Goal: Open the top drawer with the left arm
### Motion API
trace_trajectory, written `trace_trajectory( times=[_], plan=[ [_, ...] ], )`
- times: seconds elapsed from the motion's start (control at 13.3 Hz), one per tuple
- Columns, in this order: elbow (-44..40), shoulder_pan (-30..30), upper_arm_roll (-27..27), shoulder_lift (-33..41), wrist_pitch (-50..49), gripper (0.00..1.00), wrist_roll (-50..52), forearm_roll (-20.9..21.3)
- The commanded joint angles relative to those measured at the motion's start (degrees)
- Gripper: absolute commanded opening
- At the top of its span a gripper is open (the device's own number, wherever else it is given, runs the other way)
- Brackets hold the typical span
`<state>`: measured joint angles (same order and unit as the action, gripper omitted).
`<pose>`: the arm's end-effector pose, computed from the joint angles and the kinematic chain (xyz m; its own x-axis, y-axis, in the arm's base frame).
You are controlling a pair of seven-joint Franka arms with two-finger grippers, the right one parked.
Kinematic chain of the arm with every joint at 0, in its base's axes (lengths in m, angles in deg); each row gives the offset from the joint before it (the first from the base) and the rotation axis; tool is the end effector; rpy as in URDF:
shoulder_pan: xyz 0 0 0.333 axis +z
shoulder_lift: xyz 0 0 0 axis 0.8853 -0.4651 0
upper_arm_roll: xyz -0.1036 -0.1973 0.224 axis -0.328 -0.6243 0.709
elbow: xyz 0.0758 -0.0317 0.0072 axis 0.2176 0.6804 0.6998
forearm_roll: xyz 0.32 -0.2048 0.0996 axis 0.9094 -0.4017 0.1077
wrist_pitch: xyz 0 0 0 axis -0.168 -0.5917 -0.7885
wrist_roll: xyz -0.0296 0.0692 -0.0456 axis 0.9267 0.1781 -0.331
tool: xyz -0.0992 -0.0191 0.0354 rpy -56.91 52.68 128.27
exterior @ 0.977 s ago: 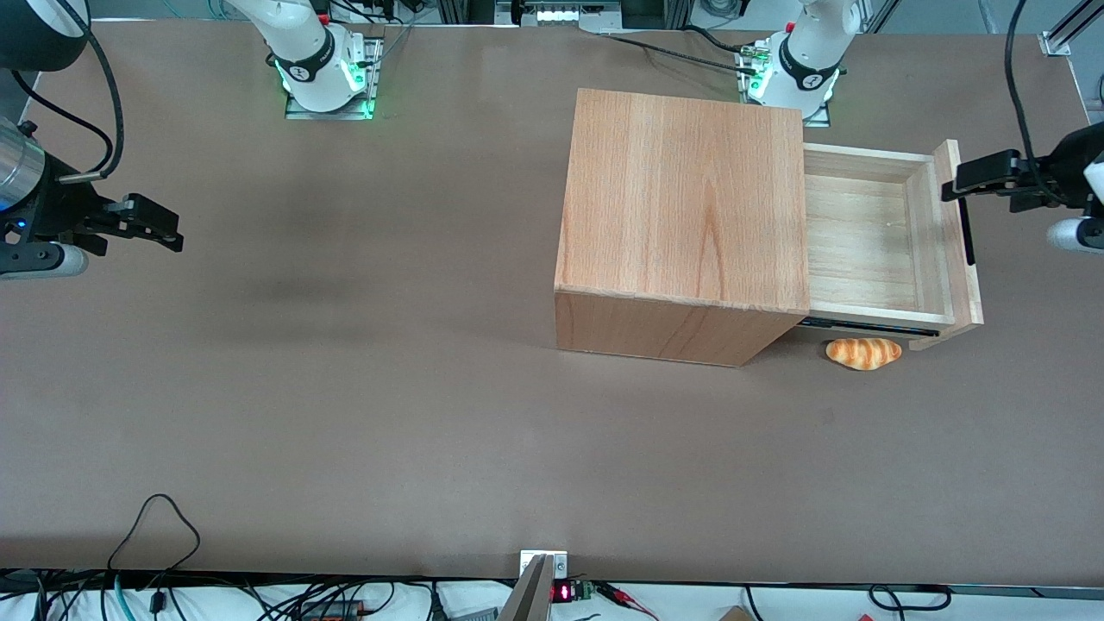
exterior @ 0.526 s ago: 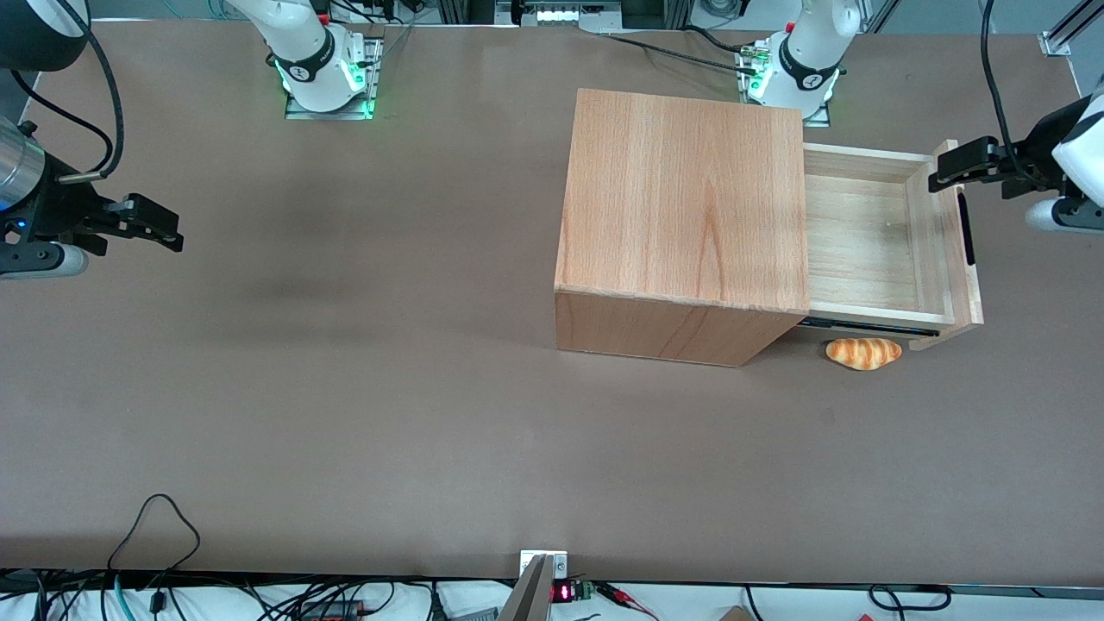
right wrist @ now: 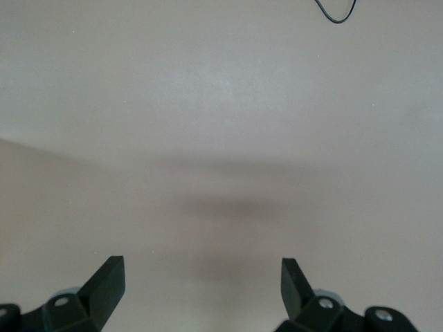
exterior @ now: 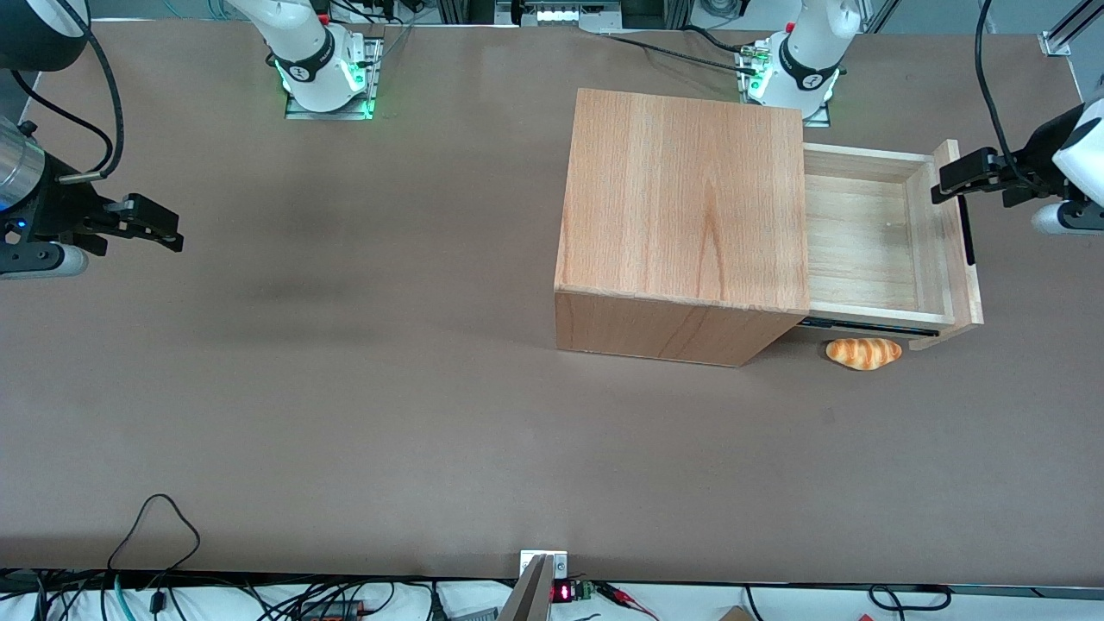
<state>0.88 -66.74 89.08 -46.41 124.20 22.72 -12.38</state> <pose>0.5459 0.0060 0.6045 0.9874 -0.0058 -0.1579 0.0072 -0.9966 0.0819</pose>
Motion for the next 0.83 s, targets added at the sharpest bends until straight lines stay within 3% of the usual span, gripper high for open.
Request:
trace_trajectory(
  times=[0.0, 0.75],
  plan=[
    [2.3, -0.9, -0.8, 2.4, 1.0, 1.0, 0.4, 2.9],
    [-2.1, 0.0, -0.3, -0.9, 0.7, 1.0, 0.4, 3.0]
  ],
)
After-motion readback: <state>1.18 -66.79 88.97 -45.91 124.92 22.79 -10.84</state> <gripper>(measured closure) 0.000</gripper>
